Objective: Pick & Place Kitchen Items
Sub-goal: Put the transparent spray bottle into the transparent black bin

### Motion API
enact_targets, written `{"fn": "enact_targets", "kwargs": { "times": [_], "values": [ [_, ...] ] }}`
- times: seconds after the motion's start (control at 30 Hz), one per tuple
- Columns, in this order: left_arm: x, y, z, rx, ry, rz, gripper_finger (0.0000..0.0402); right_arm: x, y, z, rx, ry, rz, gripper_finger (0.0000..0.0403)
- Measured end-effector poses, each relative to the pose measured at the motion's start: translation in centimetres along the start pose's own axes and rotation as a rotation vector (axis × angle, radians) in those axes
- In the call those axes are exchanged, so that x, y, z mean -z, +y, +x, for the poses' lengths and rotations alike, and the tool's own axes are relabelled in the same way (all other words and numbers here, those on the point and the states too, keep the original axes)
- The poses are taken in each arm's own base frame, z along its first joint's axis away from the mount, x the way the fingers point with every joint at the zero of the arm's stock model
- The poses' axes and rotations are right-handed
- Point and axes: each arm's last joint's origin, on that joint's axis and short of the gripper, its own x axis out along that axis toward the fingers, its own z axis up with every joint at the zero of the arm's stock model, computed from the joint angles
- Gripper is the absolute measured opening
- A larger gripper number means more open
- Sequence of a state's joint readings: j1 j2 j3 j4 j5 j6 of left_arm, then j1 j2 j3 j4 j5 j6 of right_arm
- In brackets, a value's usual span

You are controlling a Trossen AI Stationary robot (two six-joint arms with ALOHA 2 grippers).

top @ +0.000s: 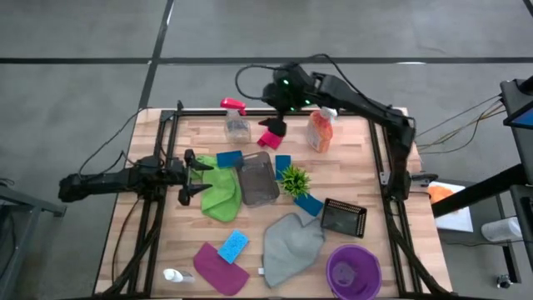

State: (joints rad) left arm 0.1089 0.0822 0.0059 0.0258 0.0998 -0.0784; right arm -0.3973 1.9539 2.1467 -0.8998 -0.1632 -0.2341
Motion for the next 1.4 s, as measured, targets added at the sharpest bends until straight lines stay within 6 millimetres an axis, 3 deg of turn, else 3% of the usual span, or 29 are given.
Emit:
{"fn": "enact_targets", "kwargs": {
  "times": [0.13,0.27,0.43,0.63,0.87,1.23,1.4],
  "values": [
    [0.1,0.0,0.1,-0.004,0.016,-0.002,0.0308,-1.5,-1.2,1.3,-0.020,-0.020,-0.020,0.0395],
    [0.2,0.1,0.1,-0.011,0.018,-0.001,0.0308,-0.7,-2.1,2.8,-0.035,-0.045,-0.034,0.0395],
    [0.2,0.1,0.1,-0.034,0.011,0.004,0.0308,-0.2,-3.4,3.0,-0.011,-0.052,-0.013,0.0395],
    [-0.1,0.1,0.1,-0.032,-0.020,0.010,0.0308,-1.0,-3.6,4.3,-0.026,-0.157,-0.024,0.0395],
    [-0.2,0.1,0.1,-0.031,-0.027,0.009,0.0308,0.1,-4.4,7.9,-0.070,-0.150,0.010,0.0395],
    [-0.1,0.1,0.1,-0.031,-0.021,0.005,0.0308,0.6,-4.8,10.2,-0.082,-0.172,0.034,0.0394],
    [-0.1,0.1,0.1,-0.031,-0.014,0.004,0.0308,0.6,-4.9,10.8,-0.080,-0.190,0.041,0.0361]
  ]
}}
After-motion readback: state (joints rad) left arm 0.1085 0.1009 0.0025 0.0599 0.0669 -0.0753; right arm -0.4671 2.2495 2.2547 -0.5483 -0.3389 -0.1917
